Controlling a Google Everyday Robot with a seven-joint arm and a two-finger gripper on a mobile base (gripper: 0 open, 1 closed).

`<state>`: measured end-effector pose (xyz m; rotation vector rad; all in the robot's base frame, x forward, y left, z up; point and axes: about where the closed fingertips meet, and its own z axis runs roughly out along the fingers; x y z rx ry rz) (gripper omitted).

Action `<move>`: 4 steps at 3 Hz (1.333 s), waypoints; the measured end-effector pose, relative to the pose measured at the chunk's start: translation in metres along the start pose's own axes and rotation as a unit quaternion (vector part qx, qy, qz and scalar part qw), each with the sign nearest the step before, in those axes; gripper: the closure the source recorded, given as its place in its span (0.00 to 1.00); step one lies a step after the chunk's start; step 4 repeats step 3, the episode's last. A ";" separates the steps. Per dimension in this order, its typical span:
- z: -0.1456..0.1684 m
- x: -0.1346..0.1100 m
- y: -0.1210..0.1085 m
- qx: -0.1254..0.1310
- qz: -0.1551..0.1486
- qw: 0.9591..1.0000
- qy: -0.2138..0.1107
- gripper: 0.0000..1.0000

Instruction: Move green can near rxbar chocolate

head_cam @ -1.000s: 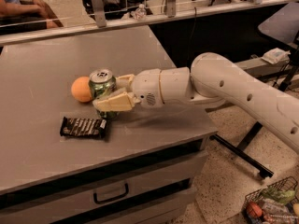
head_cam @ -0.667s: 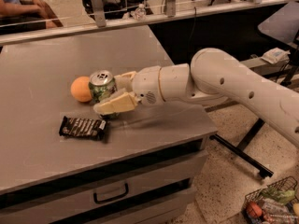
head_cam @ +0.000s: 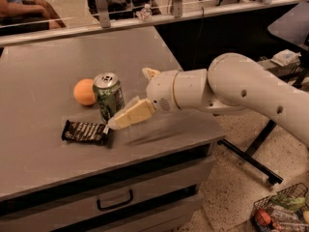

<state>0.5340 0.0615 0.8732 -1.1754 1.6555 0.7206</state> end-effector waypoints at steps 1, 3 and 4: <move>-0.030 0.012 0.000 0.049 0.014 0.998 0.034 0.00; -0.069 0.008 -0.006 0.136 0.039 0.987 0.075 0.00; -0.069 0.008 -0.006 0.136 0.039 0.987 0.075 0.00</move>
Offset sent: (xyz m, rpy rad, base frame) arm -0.0232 -0.1302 0.0304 -0.2722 -0.0036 -0.5489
